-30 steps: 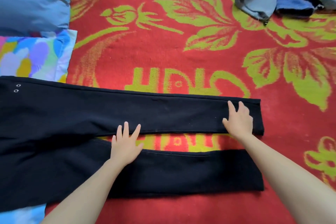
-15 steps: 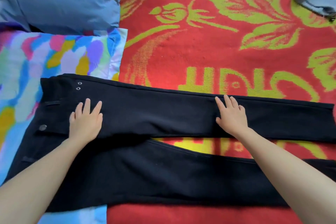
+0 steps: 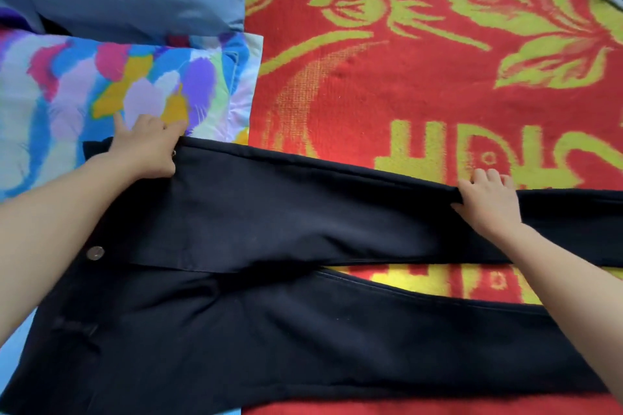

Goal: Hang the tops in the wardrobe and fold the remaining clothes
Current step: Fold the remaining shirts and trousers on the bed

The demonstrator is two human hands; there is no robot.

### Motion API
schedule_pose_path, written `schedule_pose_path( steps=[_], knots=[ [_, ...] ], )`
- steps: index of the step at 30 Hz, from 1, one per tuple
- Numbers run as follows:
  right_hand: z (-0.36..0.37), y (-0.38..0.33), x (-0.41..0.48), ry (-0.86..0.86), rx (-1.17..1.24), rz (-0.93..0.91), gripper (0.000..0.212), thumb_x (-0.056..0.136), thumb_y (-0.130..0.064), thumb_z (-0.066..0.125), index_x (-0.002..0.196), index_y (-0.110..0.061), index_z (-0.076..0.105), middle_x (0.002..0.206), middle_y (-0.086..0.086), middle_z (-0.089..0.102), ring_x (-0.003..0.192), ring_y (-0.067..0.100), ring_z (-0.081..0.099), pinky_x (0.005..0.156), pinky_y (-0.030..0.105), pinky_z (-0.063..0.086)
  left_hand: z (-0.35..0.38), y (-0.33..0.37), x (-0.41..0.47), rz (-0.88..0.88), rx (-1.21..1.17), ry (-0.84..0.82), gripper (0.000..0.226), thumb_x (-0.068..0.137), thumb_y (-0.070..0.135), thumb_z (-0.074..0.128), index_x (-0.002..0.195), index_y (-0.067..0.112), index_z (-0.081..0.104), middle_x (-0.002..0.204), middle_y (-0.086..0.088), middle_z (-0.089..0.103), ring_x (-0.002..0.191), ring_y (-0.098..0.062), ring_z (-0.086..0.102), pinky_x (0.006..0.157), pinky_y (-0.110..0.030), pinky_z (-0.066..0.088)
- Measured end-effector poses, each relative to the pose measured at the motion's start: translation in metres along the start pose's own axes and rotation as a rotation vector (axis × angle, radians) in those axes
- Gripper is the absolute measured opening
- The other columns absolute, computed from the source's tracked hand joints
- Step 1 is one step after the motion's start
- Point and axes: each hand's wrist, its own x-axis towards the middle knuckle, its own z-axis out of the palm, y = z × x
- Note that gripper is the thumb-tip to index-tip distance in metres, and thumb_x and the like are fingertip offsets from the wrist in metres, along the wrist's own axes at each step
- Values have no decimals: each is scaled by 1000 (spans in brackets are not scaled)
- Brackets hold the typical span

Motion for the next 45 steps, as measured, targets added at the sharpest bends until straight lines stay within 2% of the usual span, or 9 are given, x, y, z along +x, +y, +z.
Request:
schedule_pose_path(
  steps=[4,6,9,15,24,29,33,39,45],
  knots=[
    [10,23,-25,137,38,-85,32,45,11,79,68,3,57,67,22,54,66,39,55,63,46,45,0,-18,-26,100,-54,206,15,77,19,67,91,18,63,96,-9,66,102,-28,57,102,-45,25],
    [14,35,-46,153,37,-109,37,44,15,78,67,0,53,61,18,55,57,37,57,58,45,47,9,-31,-49,212,-81,417,15,67,12,77,72,9,63,72,-13,64,76,-33,64,79,-44,40],
    [21,49,-81,156,64,-105,42,41,14,80,68,1,52,57,16,51,50,36,55,44,39,42,33,-44,-91,332,-90,665,21,72,22,61,73,0,61,59,-18,51,55,-37,58,48,-37,40],
    [47,54,-160,107,130,-158,59,33,4,88,77,-4,49,61,14,48,52,35,54,36,36,40,104,-48,-177,352,-23,810,18,72,14,40,80,5,53,61,-14,45,57,-33,47,47,-40,33],
    [97,45,-254,17,121,-296,75,27,2,90,81,-10,39,56,11,45,46,32,50,32,31,35,171,-28,-286,253,-24,651,21,63,-3,33,78,7,46,53,-12,42,47,-29,45,40,-31,30],
    [112,31,-261,-70,124,-224,57,22,9,83,72,-3,57,57,12,44,46,34,48,36,29,28,193,-9,-301,-100,-52,327,53,33,-24,74,78,-5,55,64,-20,43,59,-35,46,48,-36,30],
    [106,27,-261,-202,93,-92,37,78,-18,66,113,-13,57,100,7,55,95,30,55,66,36,40,197,16,-303,-203,-66,192,55,30,-18,79,75,-7,49,79,-25,41,76,-39,41,61,-51,39],
    [98,71,-258,-233,428,337,39,92,-21,45,131,-15,46,126,10,47,115,28,44,88,36,41,191,78,-282,-9,-139,166,101,15,-6,86,110,-13,54,129,-39,35,112,-58,33,82,-74,29],
    [109,125,-251,-262,785,695,51,91,-18,48,140,-11,36,137,21,37,123,38,40,96,39,37,141,201,-269,290,-133,161,74,51,13,82,120,2,59,125,-33,51,111,-45,45,74,-64,45]
  ],
)
